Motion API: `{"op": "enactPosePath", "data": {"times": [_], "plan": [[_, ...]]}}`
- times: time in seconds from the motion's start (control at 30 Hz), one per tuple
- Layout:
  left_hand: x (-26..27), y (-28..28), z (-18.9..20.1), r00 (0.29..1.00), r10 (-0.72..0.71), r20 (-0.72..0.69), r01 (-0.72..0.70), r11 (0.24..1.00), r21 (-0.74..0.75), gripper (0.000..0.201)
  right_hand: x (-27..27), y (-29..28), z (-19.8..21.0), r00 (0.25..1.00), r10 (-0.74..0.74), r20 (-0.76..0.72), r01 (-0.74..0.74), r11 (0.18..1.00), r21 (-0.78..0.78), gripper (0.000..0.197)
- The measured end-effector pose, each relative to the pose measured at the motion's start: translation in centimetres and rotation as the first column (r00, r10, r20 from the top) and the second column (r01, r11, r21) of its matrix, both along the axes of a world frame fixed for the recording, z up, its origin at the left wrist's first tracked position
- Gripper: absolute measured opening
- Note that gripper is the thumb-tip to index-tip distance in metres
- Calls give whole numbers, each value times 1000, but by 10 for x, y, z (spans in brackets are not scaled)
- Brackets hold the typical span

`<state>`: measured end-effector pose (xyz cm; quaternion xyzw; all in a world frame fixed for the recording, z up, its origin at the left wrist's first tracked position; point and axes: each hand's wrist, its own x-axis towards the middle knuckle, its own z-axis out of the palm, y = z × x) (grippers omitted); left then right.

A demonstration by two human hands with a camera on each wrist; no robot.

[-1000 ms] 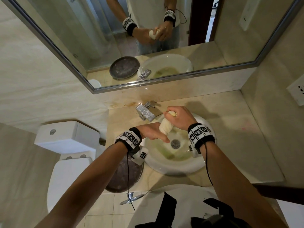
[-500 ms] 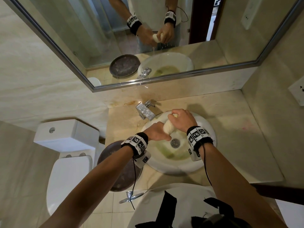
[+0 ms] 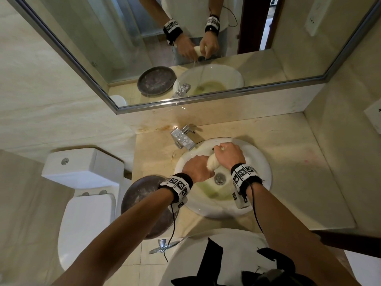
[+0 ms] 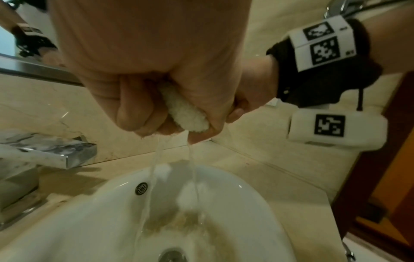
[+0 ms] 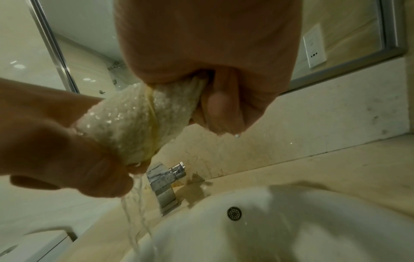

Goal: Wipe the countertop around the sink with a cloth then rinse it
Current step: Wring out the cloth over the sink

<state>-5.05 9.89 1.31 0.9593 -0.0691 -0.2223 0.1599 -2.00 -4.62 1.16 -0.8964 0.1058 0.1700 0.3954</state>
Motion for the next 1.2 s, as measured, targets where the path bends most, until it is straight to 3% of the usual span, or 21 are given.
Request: {"op": "enactPosePath", "data": {"times": [0.17, 0.4, 0.53, 0.7, 0.77, 0.87, 1.03, 1.2], "plan": [[-2, 3, -3, 998, -61, 7, 61, 997, 47, 35, -4, 0, -10, 999, -30, -44, 34, 995, 99, 34], [11, 17, 8, 973, -126, -192, 110, 990, -93, 28, -7, -5, -11, 999, 49, 14, -51, 977, 207, 41], [20, 29, 20, 961, -169, -220, 142, 981, -133, 19, -10, -2, 2, 994, 93, 61, -107, 947, 303, 53], [25, 32, 22, 982, -158, -102, 158, 987, -4, 36, -13, 4, 10, 981, 68, 183, -137, 906, 399, 43], [24, 30, 23, 984, -177, -29, 178, 982, 65, 37, -14, 7, 12, 976, -2, 216, -86, 914, 397, 36], [24, 25, 24, 975, -210, 73, 196, 968, 157, 43, -11, 10, 6, 972, -108, 207, 23, 927, 375, 43], [22, 16, 21, 952, -244, 186, 189, 943, 273, 41, -9, 13, -2, 975, -202, 90, 166, 937, 306, 28], [10, 10, 12, 937, -283, 203, 191, 905, 380, 34, -12, 17, -12, 965, -251, -76, 262, 925, 274, 42]]}}
